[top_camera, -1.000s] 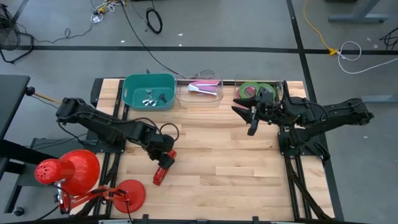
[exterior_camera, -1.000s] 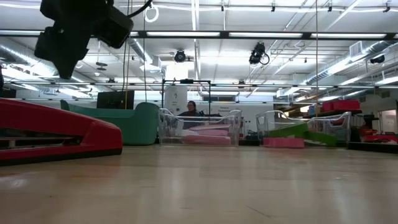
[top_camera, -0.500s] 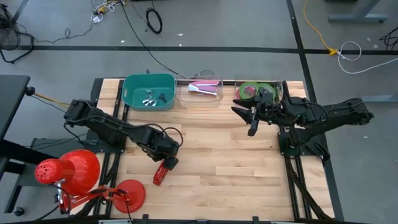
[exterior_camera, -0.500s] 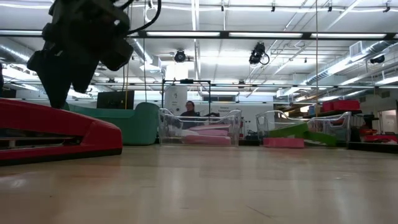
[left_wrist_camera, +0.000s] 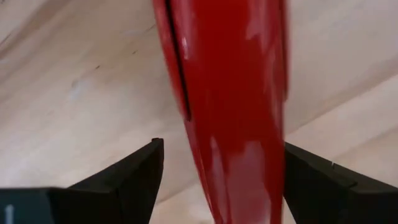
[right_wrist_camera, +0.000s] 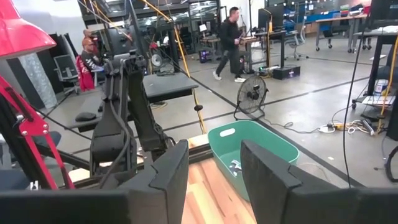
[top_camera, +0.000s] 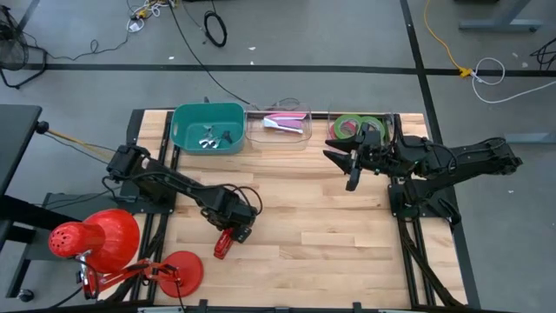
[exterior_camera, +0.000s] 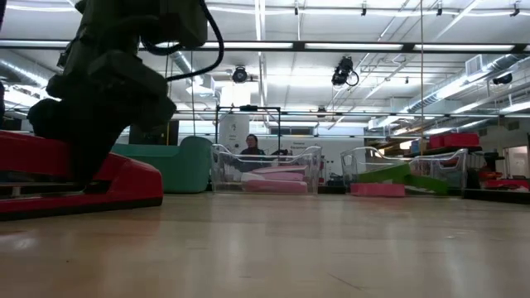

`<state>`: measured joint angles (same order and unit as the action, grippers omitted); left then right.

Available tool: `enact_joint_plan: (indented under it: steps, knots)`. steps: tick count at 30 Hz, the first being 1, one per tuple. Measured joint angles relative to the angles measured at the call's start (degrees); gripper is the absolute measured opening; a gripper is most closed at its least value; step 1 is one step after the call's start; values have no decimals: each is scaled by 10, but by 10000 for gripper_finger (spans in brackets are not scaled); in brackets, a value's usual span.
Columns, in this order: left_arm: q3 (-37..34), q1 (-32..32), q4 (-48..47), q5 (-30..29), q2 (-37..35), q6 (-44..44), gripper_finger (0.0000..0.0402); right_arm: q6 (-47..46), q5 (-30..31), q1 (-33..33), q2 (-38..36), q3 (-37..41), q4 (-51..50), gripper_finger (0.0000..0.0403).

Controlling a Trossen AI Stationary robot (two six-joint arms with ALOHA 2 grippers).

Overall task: Pick and place Stapler, Stapler remover, tape
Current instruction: Put the red stapler into the left transparent bin

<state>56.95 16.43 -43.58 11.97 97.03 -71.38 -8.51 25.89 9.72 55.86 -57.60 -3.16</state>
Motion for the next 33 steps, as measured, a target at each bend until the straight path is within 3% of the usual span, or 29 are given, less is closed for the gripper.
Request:
enact_joint_plan:
  steps: [9, 21, 33]
  knots:
    - [0, 2, 1, -1, 14, 0, 277, 4, 0, 0, 0, 0, -3, 146]
    - [1, 2, 2, 2, 13, -5, 151, 3, 0, 0, 0, 0, -5, 146]
    - [3, 2, -5, -1, 11, 17, 155, 2, 0, 0, 0, 0, -4, 146]
